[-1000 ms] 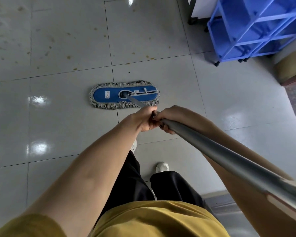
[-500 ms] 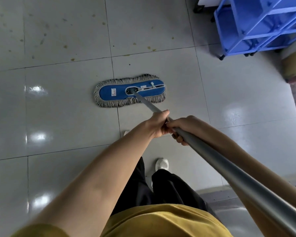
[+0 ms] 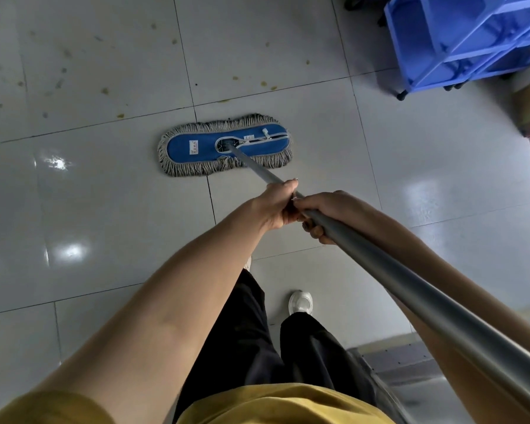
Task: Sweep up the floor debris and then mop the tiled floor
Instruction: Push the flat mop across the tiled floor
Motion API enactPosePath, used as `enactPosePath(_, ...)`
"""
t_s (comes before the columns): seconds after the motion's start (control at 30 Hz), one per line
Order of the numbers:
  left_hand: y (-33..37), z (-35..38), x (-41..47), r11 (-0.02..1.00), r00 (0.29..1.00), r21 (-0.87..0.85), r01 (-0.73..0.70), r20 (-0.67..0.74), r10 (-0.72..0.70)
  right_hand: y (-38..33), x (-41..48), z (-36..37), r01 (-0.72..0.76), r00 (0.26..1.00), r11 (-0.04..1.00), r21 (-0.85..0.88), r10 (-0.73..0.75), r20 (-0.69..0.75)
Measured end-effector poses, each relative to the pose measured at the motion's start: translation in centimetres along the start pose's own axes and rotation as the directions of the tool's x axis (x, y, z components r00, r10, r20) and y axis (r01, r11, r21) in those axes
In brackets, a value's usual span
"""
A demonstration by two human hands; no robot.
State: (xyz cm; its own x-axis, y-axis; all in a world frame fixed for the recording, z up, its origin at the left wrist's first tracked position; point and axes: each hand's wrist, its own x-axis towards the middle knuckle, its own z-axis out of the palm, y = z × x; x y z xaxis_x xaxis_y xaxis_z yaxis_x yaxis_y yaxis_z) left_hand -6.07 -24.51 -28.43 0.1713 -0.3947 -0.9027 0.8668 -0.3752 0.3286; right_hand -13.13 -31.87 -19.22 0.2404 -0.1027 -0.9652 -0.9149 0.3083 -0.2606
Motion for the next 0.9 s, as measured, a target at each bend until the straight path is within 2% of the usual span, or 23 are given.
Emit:
enactPosePath(0.23,7.0,-3.1,2.4,0.999,0.999,0.048,-0.02,0.029,0.019,-6.8,3.4,1.4,0.03,1.0,1.0,-0.002,-0.03,-0.008)
enactPosePath(0.47,14.2,-7.6,4.8,0.995,0.999,0.087,-0.043,0.001,0.043,-14.2,6.8,4.9,0.04,0.999,0.999,0.031,-0.041,0.02)
enactPosePath(0.53,15.9,-8.7,5.1,0.993,0.999,0.114,-0.044,-0.024,0.047,-15.9,7.4,5.9,0.013,0.998,0.995,0.098,-0.019,0.065)
enactPosePath(0.6,17.2,-9.6,5.2,0.985,0.998,0.166,-0.041,-0.049,0.05,-17.1,7.8,6.5,-0.054,0.989,0.969,0.24,0.018,0.15)
enactPosePath(0.73,18.1,-9.5,5.3,0.959,0.998,0.283,-0.01,-0.059,0.028,-17.3,7.7,6.3,-0.181,0.935,0.856,0.483,-0.001,0.353)
enactPosePath(0.8,17.7,-8.8,5.3,0.969,0.997,0.247,-0.006,-0.075,0.025,-17.0,7.5,5.7,-0.207,0.937,0.832,0.514,0.017,0.349)
enactPosePath(0.9,16.5,-7.6,5.2,0.99,0.998,0.139,0.0,-0.064,0.009,-16.5,7.0,4.5,-0.171,0.962,0.89,0.423,0.059,0.266)
